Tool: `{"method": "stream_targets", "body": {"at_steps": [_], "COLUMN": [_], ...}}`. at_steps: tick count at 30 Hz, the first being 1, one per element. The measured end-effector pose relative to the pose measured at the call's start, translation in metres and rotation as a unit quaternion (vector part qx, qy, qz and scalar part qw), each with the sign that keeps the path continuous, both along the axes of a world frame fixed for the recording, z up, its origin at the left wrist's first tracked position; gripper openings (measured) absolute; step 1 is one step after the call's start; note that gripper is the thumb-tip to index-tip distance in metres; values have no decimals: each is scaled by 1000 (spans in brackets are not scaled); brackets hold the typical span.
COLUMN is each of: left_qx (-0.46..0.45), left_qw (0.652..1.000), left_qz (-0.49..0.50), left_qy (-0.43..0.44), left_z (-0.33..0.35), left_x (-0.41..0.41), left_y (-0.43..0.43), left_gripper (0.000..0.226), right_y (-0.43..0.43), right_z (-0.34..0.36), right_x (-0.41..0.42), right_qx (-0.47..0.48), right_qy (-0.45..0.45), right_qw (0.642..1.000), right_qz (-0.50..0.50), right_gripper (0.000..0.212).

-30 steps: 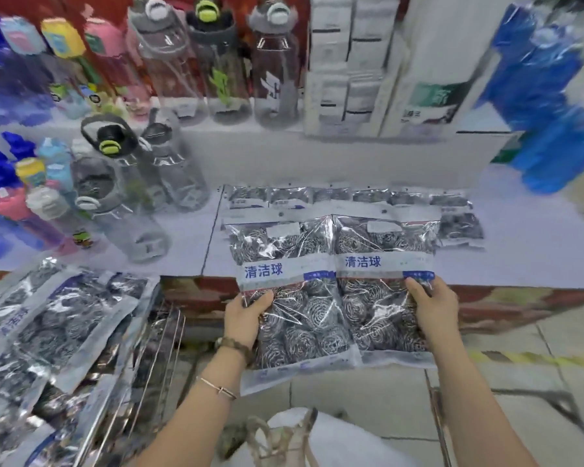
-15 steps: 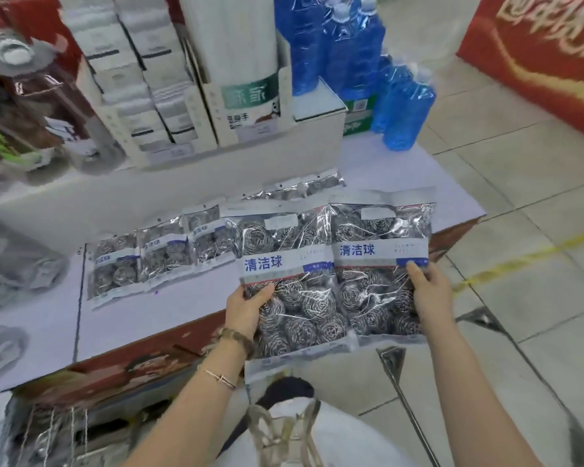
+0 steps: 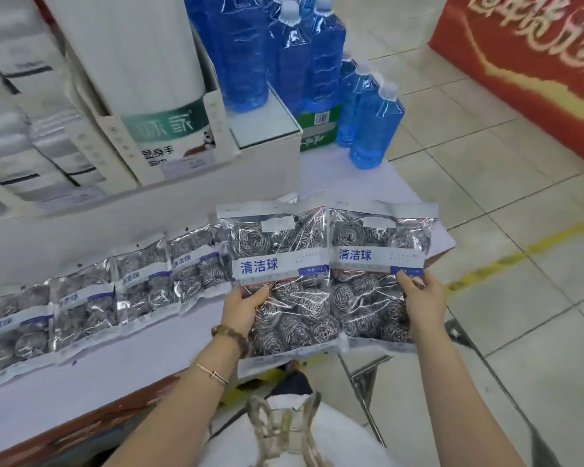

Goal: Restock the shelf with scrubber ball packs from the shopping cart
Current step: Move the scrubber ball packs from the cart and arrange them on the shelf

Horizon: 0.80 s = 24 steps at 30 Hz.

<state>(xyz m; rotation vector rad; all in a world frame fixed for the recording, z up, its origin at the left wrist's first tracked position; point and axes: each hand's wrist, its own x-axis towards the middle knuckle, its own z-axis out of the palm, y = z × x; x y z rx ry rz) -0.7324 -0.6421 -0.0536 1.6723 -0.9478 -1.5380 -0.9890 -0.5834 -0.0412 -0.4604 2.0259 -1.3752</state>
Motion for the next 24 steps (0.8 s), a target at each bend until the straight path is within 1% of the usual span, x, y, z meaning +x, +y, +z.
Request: {"method": "stream_targets", "body": {"at_steps": [2,5,11,13,17,20,24], "left_qx": [17,43,67,77,85,113,167], "left_qw": [1000,999,998,997,995,991,981], "left_qz": [-6,-14,-19,-14,14,33,79], "left_qy": [-10,-29,-3,-10,-44,-64,-65], "left_z": [-7,-13,-15,-20,-36,-44,-53], "left_x": [-11,-30,-79,-97,-137,-164,-198], "left_y": [-23,-54,-97,-109,-133,-147,-167], "left_gripper": [25,19,21,21,29,36,59], "right_y": [-23,-51,-98,-115,-157,-191,-234], "right_z": [-2,-5,-20,-24,-32,-41,-56], "right_x": [-16,-38,-89,-108,-151,-180,-219], "right_qx": [3,13,48,61,93,104,132], "right_qy": [-6,3,20,23,42,30,-3], "right_qw": [1000,1000,999,997,992,987,977], "right_qz": [-3,-7,10,27,77,116,169], "right_gripper": [19,18,22,22,13,18,29]}}
